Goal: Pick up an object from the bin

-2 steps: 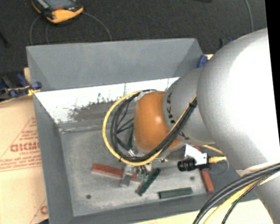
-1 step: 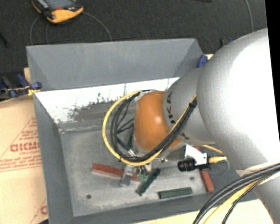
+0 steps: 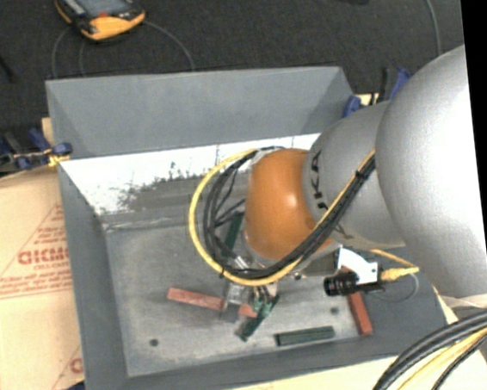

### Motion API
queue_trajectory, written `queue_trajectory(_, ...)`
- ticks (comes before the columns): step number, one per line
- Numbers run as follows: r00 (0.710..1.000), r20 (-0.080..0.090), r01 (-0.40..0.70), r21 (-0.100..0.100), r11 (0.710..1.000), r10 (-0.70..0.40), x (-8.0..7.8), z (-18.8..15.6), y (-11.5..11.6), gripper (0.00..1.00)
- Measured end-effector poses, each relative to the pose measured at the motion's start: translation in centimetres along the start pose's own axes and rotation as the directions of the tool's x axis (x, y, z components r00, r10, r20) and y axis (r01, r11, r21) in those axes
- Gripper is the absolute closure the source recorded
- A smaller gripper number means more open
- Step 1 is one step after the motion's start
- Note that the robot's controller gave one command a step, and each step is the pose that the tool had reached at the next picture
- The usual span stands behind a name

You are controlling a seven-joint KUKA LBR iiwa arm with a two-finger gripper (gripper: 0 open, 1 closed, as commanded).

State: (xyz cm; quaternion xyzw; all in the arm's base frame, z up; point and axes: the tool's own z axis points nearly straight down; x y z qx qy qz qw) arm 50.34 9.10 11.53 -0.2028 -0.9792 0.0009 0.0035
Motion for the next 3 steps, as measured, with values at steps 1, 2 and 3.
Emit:
queue_trajectory(1, 1.000, 0.012, -0.001, -0.007, 1.000, 0.001, 0.2, -3.2, 1.7, 1.00)
queue_trajectory(2, 1.000, 0.001, 0.005, 0.000, 1.000, -0.005, -0.6, -6.8, 2.6, 1.00)
queue_trajectory(3, 1.000, 0.004, 0.012, -0.002, 1.000, -0.012, -0.7, -13.0, 1.5, 1.00)
